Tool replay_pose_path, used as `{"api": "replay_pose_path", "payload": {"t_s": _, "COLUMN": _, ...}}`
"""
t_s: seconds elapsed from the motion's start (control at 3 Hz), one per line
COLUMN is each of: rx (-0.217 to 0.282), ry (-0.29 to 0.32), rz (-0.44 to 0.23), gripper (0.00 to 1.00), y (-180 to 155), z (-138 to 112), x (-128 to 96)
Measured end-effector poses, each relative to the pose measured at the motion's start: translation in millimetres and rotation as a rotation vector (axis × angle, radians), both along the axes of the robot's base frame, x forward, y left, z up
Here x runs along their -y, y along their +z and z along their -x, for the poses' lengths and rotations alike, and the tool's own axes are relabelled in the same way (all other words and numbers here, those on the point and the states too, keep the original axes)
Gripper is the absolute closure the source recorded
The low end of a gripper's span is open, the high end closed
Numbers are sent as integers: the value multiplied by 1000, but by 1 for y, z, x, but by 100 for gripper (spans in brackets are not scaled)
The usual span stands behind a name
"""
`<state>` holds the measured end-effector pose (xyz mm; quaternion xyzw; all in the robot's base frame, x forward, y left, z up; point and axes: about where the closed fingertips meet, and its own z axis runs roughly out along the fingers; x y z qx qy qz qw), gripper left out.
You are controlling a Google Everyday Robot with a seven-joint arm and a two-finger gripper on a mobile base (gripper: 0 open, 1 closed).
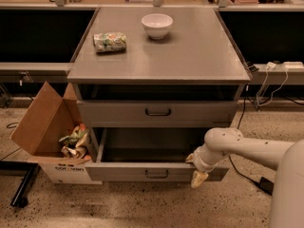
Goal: Open middle drawer
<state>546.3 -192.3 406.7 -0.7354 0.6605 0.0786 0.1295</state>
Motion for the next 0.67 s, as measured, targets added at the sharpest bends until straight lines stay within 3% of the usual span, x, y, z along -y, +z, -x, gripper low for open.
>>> {"api": "replay_pose_path", "payload": {"t_s": 0.67, "rx": 0, "ry": 0, "rz": 0, "gripper": 0, "y": 0, "z": 0, "x": 0}}
